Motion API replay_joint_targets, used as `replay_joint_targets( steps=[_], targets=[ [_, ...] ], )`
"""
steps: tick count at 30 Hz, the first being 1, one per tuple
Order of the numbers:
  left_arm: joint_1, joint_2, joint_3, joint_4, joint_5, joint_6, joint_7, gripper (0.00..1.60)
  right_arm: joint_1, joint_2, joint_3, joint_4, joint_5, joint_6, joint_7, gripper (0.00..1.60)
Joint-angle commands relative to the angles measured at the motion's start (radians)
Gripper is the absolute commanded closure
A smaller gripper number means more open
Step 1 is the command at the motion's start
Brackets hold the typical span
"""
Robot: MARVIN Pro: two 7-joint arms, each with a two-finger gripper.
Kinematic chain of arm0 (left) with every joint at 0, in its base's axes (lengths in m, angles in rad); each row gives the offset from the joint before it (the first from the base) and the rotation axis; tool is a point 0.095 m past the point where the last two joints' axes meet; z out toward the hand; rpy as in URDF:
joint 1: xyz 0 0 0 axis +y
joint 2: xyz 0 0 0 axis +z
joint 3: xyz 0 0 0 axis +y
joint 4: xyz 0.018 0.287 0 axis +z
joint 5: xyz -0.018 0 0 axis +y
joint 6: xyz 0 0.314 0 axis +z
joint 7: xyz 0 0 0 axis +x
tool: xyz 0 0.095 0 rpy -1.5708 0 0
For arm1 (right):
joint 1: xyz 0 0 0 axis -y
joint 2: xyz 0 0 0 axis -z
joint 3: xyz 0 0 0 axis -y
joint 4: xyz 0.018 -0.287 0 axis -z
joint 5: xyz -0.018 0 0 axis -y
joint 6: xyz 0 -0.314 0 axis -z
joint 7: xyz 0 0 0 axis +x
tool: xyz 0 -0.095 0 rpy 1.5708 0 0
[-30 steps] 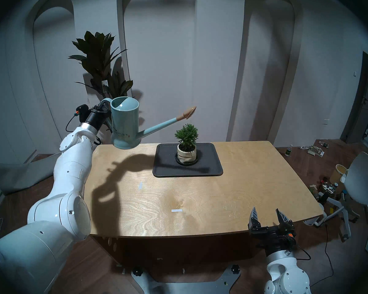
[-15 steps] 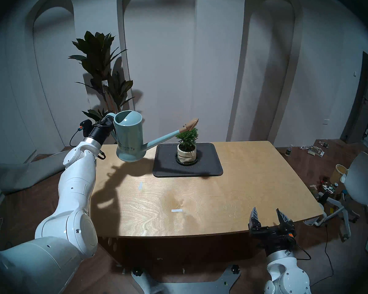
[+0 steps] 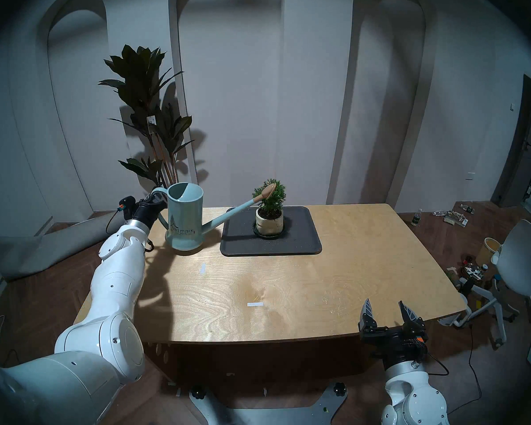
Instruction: Pick up the watering can and pour water into the potted plant, then put the can down
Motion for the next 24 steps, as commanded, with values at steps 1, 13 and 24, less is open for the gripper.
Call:
replay_joint_targets(
  steps=[1,13,24],
  targets=[
    [-0.074,0.015,-0.008,0.002,-0.009,-0.044,-0.002,1.60,0.002,0.001,-0.001,-0.023,0.002,-0.004,0.002,0.00],
    [-0.064,0.026,-0.038,0.048,-0.035,-0.071,-0.043,1.60,0.002,0.001,-0.001,-0.023,0.002,-0.004,0.002,0.00],
    [-0.020,0.041,-0.058,0.050,-0.037,-0.104,-0.082,1.60,0.001,0.001,-0.001,-0.024,0.002,-0.003,0.002,0.00]
  ],
)
